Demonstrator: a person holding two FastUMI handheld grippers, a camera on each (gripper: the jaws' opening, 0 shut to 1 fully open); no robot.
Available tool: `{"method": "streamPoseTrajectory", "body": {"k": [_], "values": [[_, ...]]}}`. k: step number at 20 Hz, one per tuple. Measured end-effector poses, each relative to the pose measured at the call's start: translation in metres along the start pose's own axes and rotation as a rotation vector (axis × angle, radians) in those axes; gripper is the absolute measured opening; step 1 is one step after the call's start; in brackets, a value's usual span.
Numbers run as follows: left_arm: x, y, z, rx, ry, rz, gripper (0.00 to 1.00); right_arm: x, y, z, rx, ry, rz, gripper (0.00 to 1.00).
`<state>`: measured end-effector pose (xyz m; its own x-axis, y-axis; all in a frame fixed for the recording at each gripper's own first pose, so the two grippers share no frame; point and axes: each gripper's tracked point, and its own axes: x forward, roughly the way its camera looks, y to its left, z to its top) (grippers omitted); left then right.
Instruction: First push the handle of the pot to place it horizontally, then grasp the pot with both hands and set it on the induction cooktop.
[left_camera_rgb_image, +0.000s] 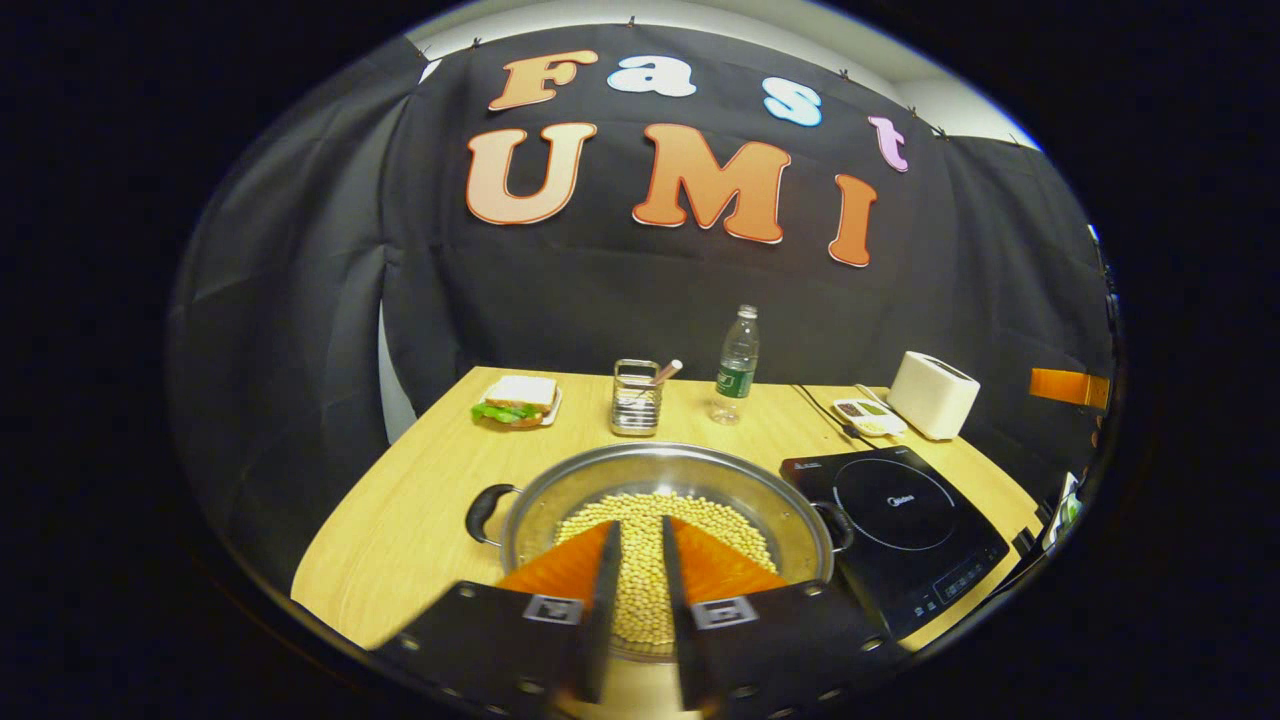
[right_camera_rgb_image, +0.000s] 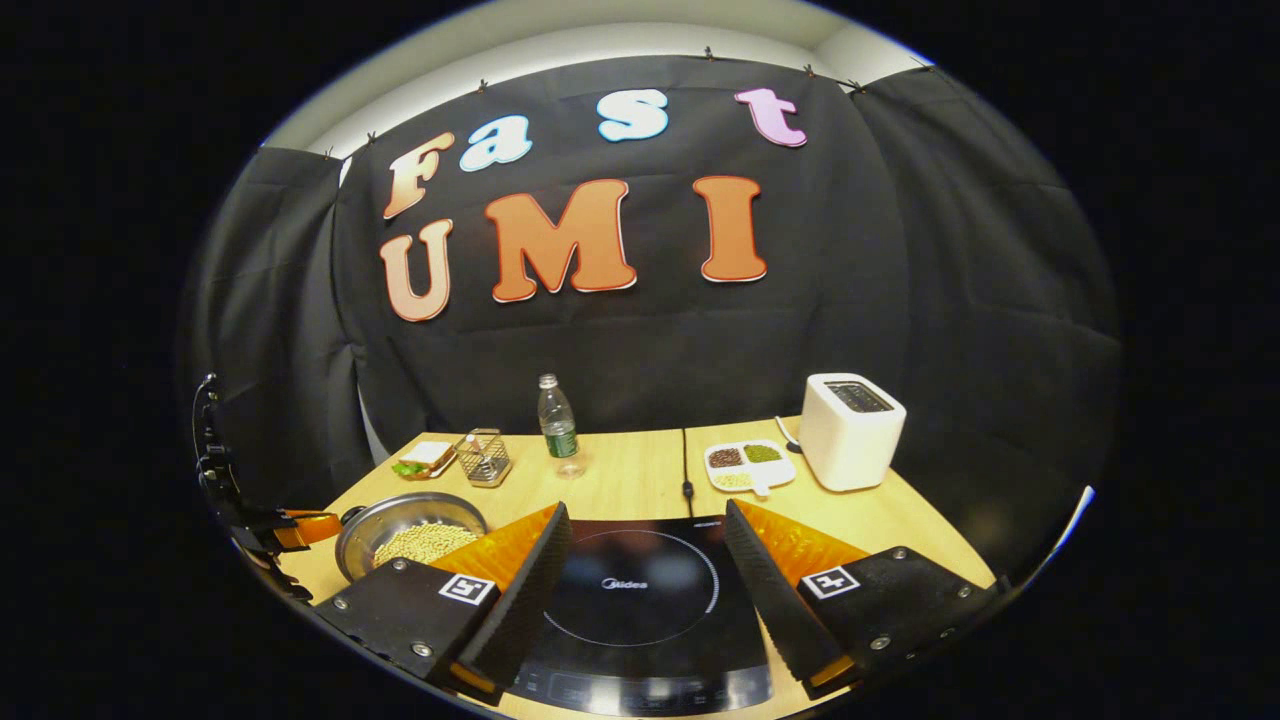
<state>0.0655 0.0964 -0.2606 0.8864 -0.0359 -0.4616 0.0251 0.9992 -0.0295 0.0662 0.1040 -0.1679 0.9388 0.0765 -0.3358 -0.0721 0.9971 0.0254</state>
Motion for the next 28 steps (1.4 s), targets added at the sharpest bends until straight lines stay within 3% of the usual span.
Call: {"method": "streamPoseTrajectory", "body": {"k": [2, 3, 7, 13, 21, 28], "values": [[0.004, 0.021, 0.003, 0.020, -0.020, 0.021, 0.81, 0.007, 0.023, -0.009, 0.010, 0.018, 0.019, 0.96], [0.005, 0.032, 0.002, 0.025, -0.016, 0.039, 0.84, 0.011, 0.036, -0.013, 0.014, 0.028, 0.028, 0.96], [0.019, 0.055, -0.009, -0.021, 0.016, 0.031, 0.83, 0.028, 0.077, -0.033, 0.019, 0.068, 0.058, 0.96], [0.047, 0.088, -0.021, -0.004, 0.053, 0.048, 0.83, 0.058, 0.123, -0.068, -0.006, 0.152, 0.067, 0.96], [0.074, 0.107, -0.045, 0.037, 0.130, 0.031, 0.83, 0.097, 0.152, -0.126, -0.046, 0.296, 0.032, 0.96], [0.095, 0.113, -0.066, -0.001, 0.183, 0.012, 0.83, 0.108, 0.163, -0.176, -0.057, 0.434, 0.029, 0.96]]}}
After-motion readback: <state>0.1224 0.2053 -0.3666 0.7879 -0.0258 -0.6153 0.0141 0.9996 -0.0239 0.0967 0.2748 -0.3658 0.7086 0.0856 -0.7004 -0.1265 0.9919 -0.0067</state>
